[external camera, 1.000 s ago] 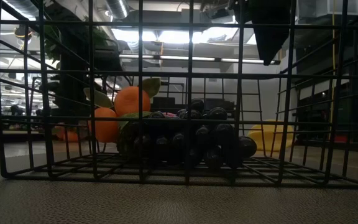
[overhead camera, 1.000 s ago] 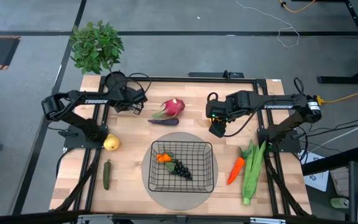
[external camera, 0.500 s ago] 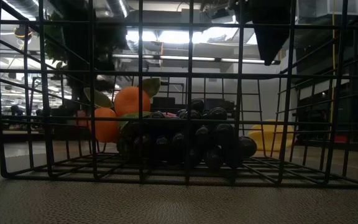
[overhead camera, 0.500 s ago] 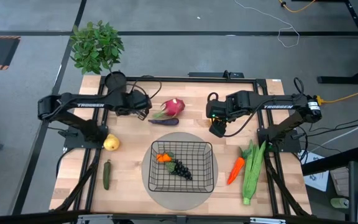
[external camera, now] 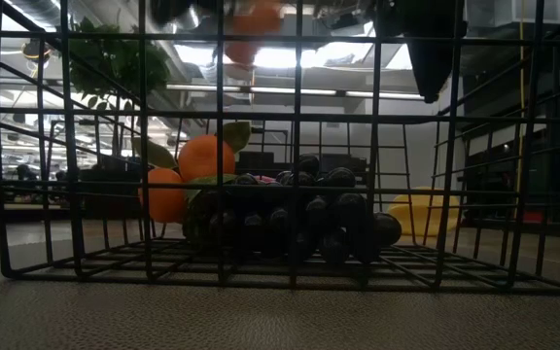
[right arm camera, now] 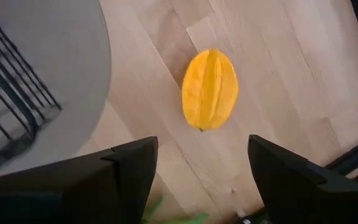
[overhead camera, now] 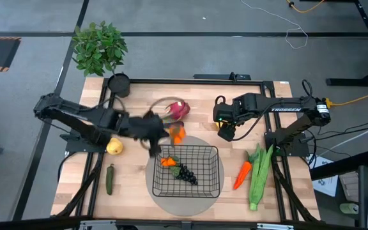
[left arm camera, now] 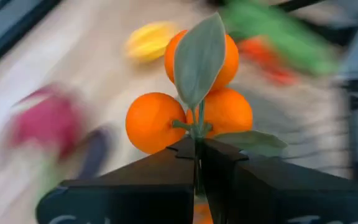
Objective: Build produce basket
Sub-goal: Put the tangerines into the black wire basket, then put the yellow pear into the black wire basket
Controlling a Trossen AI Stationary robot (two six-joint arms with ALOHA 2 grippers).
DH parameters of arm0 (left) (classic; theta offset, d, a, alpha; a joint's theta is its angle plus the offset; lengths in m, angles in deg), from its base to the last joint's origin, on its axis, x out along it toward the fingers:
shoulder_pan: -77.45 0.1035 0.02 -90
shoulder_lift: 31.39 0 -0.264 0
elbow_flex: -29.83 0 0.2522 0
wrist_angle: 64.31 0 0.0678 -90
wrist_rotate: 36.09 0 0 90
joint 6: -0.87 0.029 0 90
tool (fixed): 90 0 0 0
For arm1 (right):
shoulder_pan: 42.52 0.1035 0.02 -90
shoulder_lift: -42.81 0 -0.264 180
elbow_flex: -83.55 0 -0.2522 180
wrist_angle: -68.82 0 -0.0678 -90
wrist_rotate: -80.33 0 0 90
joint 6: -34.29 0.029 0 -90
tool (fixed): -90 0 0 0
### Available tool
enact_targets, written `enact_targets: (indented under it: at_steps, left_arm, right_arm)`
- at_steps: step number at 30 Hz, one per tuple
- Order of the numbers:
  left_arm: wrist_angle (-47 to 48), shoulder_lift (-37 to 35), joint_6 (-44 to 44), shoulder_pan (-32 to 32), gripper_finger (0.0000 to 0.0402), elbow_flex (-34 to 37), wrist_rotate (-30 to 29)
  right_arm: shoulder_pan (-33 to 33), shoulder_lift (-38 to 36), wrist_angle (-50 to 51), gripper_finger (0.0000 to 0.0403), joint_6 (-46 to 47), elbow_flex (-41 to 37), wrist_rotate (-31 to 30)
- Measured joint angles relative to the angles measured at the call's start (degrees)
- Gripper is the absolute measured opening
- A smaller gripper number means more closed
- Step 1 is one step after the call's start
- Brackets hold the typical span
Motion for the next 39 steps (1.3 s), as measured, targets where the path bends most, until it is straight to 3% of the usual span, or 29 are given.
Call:
enact_targets:
  at_steps: [4,11,16,23,30,39]
  left_arm:
    - [-9.2,2.1,3.5,-5.4,0.0000,0.0,0.4]
    - [-19.1,10.0,6.7,-5.8,0.0007,0.0,0.7]
    - [-25.4,14.2,8.9,-3.8,0.0060,0.0,10.0]
    - [-25.8,15.1,8.8,-2.2,0.0126,0.0,11.0]
    - [-15.7,10.0,6.2,-1.4,0.0130,0.0,12.3]
    - [15.1,-3.6,-10.1,-1.5,0.0129,0.0,13.2]
  right_arm:
    - [0.0,0.0,2.5,0.0237,-0.1,0.0,0.0]
    - [0.0,0.0,3.9,0.0237,1.4,0.0,1.0]
    - [0.0,0.0,4.0,0.0237,1.3,0.0,1.6]
    - [0.0,0.0,4.3,0.0237,1.3,0.0,1.6]
    - [0.0,0.0,4.6,0.0237,1.4,0.0,3.4]
    - [0.0,0.0,4.6,0.0237,2.7,0.0,3.4]
